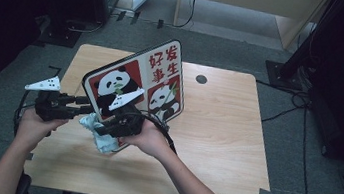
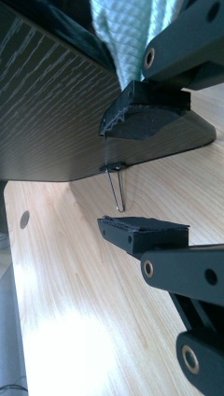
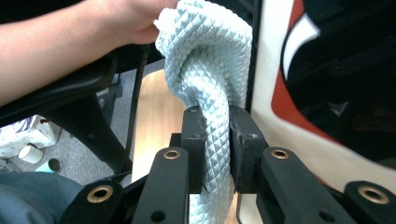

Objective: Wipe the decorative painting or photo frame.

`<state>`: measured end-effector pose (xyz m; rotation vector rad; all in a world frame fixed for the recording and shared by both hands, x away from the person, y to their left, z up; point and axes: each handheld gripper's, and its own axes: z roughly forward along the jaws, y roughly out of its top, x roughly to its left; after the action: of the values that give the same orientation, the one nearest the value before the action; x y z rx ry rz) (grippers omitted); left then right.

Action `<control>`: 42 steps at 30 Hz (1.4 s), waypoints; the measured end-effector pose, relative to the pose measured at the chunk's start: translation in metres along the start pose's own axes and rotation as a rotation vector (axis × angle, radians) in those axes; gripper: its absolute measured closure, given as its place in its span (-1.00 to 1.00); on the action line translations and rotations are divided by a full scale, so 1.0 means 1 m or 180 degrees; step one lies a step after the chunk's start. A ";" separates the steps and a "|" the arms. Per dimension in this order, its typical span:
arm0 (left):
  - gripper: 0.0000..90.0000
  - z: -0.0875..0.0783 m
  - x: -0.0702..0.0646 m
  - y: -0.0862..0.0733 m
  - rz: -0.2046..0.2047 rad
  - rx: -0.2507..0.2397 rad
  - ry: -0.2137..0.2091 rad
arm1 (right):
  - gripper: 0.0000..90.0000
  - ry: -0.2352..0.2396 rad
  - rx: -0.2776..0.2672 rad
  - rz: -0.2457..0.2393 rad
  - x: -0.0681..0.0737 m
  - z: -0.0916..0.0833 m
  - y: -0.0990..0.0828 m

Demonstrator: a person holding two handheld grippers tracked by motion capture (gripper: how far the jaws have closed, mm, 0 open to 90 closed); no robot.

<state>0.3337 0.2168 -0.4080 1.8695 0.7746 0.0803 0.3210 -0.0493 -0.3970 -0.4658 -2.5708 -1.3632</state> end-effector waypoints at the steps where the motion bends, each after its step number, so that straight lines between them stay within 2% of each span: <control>1: 0.11 -0.001 0.001 0.000 -0.0013 -0.0009 0.0014 | 0.75 0.0000 0.0010 0.0010 0.000 0.000 -0.002; 5: 0.11 -0.003 0.003 0.000 -0.0038 -0.0027 0.0028 | 0.75 -0.0008 -0.0010 0.0005 -0.002 0.002 -0.007; 29: 0.11 -0.002 -0.001 0.000 0.0002 -0.0017 -0.0004 | 0.75 -0.0041 0.0158 0.0078 -0.008 0.021 -0.043; 42: 0.11 -0.001 -0.003 0.001 0.0028 0.0009 -0.0016 | 0.75 -0.0028 0.0245 0.0135 -0.011 0.025 -0.061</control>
<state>0.3317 0.2153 -0.4058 1.8752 0.7635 0.0799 0.3080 -0.0624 -0.4613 -0.5112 -2.5943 -1.2463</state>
